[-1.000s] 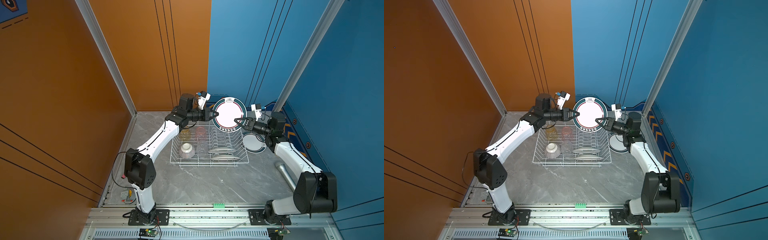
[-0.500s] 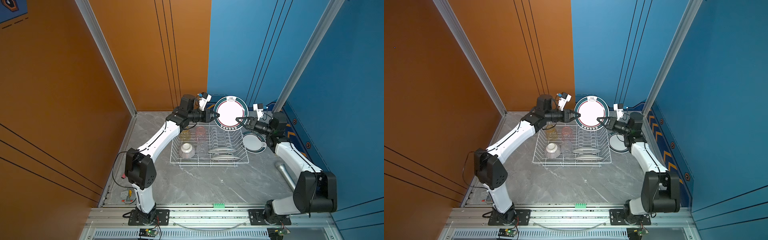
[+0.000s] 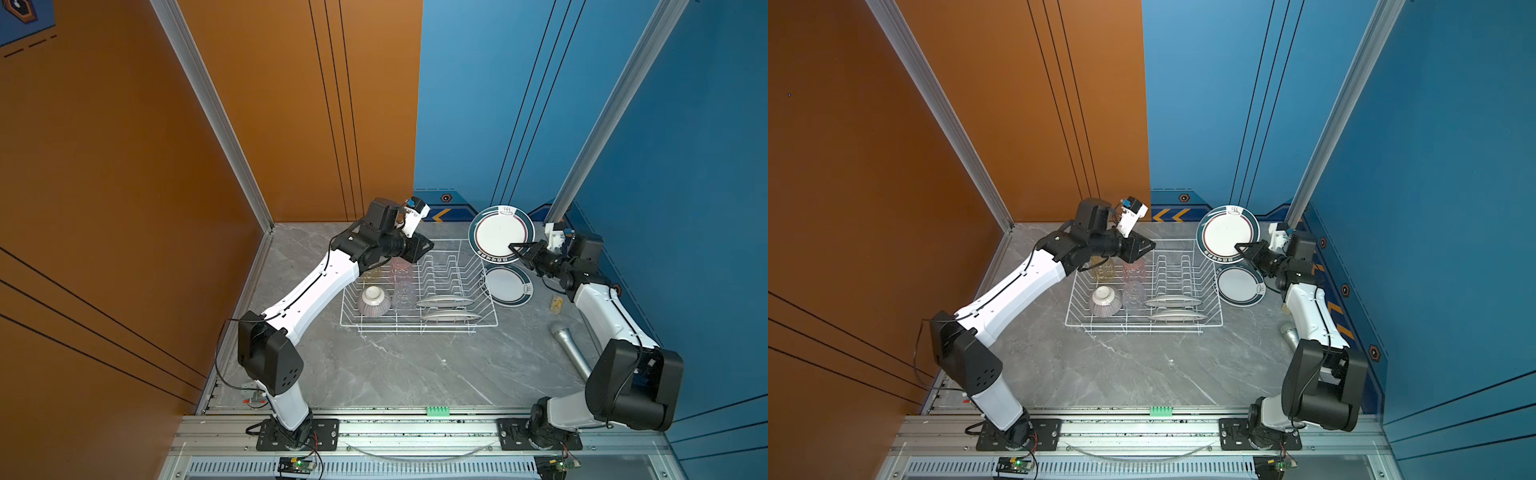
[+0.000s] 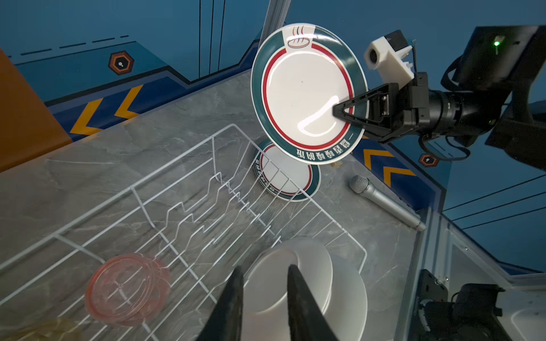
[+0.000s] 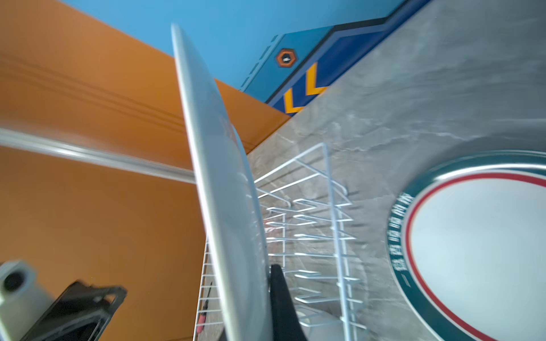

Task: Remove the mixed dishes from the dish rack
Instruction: 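Carry the plate onto the plate stack with the right gripper while the left releases, then lower the rimmed plate flat onto the stacked plates with the right gripper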

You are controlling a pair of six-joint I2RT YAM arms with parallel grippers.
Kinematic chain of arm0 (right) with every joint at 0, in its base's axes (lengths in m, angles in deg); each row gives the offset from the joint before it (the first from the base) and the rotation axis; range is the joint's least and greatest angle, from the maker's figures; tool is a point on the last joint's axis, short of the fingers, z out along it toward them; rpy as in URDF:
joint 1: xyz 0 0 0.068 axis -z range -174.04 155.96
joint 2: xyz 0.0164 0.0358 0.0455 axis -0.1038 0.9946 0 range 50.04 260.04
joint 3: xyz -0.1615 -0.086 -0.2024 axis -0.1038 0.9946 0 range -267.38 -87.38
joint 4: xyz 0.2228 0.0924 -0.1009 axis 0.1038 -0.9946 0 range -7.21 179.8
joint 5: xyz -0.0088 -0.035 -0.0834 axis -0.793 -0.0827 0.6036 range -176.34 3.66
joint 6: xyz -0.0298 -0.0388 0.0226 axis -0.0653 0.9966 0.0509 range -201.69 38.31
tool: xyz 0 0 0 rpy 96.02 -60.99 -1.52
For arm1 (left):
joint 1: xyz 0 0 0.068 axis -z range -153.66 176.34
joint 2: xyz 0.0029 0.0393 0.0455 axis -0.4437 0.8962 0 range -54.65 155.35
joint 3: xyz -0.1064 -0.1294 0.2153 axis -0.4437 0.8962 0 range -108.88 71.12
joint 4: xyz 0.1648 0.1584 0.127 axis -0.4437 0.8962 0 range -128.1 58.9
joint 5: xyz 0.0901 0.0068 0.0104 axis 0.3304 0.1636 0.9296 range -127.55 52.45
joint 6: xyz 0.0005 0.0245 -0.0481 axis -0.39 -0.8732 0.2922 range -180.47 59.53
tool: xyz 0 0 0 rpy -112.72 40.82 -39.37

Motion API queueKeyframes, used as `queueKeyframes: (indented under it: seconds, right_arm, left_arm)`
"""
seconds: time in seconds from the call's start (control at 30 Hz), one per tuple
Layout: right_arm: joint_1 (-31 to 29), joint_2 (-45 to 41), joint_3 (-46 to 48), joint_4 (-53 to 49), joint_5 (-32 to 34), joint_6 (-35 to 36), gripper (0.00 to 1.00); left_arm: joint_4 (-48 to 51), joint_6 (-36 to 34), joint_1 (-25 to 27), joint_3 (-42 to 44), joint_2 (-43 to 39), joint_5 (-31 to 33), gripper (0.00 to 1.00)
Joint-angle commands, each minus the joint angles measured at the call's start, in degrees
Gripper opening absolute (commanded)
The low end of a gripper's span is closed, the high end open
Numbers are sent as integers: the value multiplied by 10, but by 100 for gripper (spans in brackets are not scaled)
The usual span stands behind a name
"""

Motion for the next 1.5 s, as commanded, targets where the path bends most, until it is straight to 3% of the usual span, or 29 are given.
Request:
queueKeyframes:
  seconds: [0.0,0.13,0.33,0.63,1.27,1.47]
  right_arm:
    - [39,1,11,-49,58,18,0]
    - [69,6,9,-111,124,60,0]
    - [75,45,14,-160,165,96,0]
    - [70,115,18,-156,119,95,0]
    - [59,158,10,-188,104,112,0]
    - [61,167,0,-225,123,130,8]
  left_arm:
    - [34,-68,14,14,-16,71,29]
    - [35,-68,13,16,-12,68,29]
    - [35,-71,15,10,-5,63,29]
    - [55,-79,20,-2,5,69,29]
    - [57,-81,21,-9,15,61,29]
    - [60,-82,23,-8,14,61,29]
